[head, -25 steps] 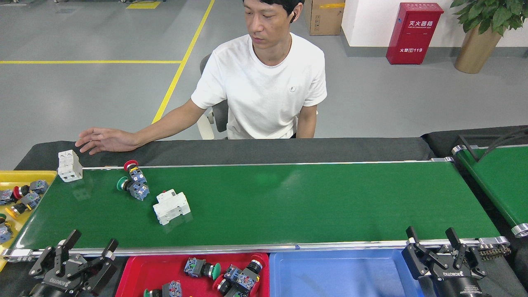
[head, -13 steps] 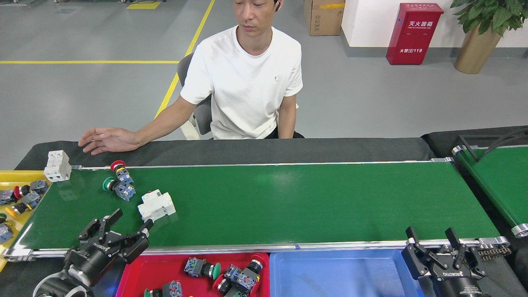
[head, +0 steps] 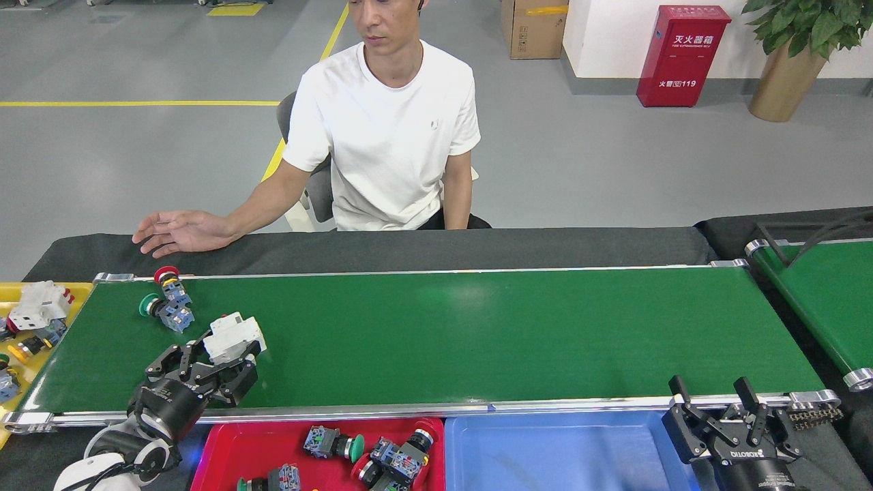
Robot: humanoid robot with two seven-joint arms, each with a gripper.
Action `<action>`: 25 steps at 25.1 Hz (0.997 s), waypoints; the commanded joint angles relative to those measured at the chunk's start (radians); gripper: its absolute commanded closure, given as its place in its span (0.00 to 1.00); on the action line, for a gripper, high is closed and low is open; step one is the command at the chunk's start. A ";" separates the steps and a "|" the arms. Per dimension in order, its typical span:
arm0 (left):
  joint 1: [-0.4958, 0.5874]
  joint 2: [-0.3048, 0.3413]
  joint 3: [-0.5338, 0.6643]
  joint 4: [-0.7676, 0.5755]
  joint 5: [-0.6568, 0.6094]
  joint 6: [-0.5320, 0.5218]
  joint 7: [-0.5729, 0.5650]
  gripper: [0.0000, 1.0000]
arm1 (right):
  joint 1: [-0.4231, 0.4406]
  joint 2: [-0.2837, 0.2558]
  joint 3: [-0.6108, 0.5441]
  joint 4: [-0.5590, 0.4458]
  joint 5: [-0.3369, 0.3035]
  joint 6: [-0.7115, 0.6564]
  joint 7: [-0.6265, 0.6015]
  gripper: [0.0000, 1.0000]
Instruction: Pick switch part from conveyor to tray
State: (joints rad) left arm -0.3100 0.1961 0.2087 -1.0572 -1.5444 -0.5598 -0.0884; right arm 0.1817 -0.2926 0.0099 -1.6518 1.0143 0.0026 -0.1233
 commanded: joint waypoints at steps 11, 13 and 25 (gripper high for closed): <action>0.207 -0.107 -0.089 -0.580 0.190 -0.092 -0.057 0.93 | 0.013 -0.003 -0.004 -0.011 0.003 -0.004 -0.012 0.02; 0.270 -0.175 -0.207 -0.687 0.181 -0.097 -0.079 0.93 | 0.013 -0.003 -0.004 -0.011 0.001 -0.007 -0.012 0.02; 0.287 -0.300 -0.755 -0.578 -0.241 0.047 -0.076 0.00 | 0.013 -0.005 -0.002 -0.014 0.003 -0.009 -0.012 0.02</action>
State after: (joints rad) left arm -0.0073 -0.1001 -0.5425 -1.6324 -1.7809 -0.5293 -0.1731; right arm 0.1990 -0.2926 0.0109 -1.6523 1.0156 -0.0020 -0.1255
